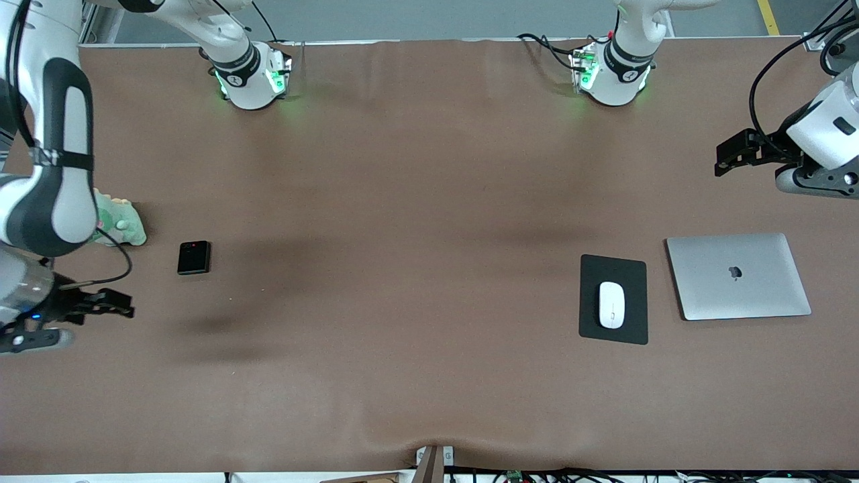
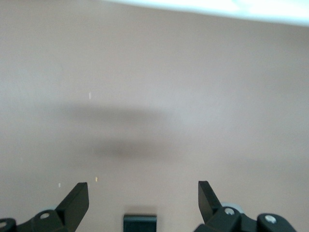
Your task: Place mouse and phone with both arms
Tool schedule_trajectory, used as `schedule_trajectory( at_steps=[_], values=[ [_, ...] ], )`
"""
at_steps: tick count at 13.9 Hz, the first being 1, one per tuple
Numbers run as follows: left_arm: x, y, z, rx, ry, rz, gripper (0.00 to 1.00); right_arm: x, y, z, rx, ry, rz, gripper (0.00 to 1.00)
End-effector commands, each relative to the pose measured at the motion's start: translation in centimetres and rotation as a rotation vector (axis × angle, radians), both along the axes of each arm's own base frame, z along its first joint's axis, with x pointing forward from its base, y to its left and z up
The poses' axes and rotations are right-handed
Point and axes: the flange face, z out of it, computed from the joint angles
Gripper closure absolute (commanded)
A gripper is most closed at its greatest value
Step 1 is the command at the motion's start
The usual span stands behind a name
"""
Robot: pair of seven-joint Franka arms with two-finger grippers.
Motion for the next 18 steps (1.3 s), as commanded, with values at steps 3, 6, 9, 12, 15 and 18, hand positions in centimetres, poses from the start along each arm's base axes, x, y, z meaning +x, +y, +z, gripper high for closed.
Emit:
schedule_trajectory(
  at_steps=[3,6,9,12,15,18],
  values=[
    [0.1,0.2,0.8,0.017,-0.039,0.001,0.00,-1.2,1.2,10.3,0.005,-0.090,0.042,0.00],
    [-0.1,0.2,1.1,0.014,-0.041,0.002,0.00,-4.1,2.3,14.5,0.029,-0.056,0.070,0.00],
    [-0.3,-1.5,1.7,0.018,-0.054,-0.031,0.00,-7.8,1.8,16.8,-0.015,0.078,0.085,0.00],
    [-0.1,-1.0,1.9,0.016,-0.059,-0.021,0.00,-11.5,0.3,18.9,-0.018,0.128,0.072,0.00],
    [0.0,0.2,1.9,0.015,-0.060,0.002,0.00,-14.2,-1.0,19.2,-0.008,0.145,0.059,0.00],
    [0.0,1.1,1.9,0.017,-0.060,0.016,0.00,-16.2,-1.1,20.4,0.014,0.200,0.058,0.00]
  ],
)
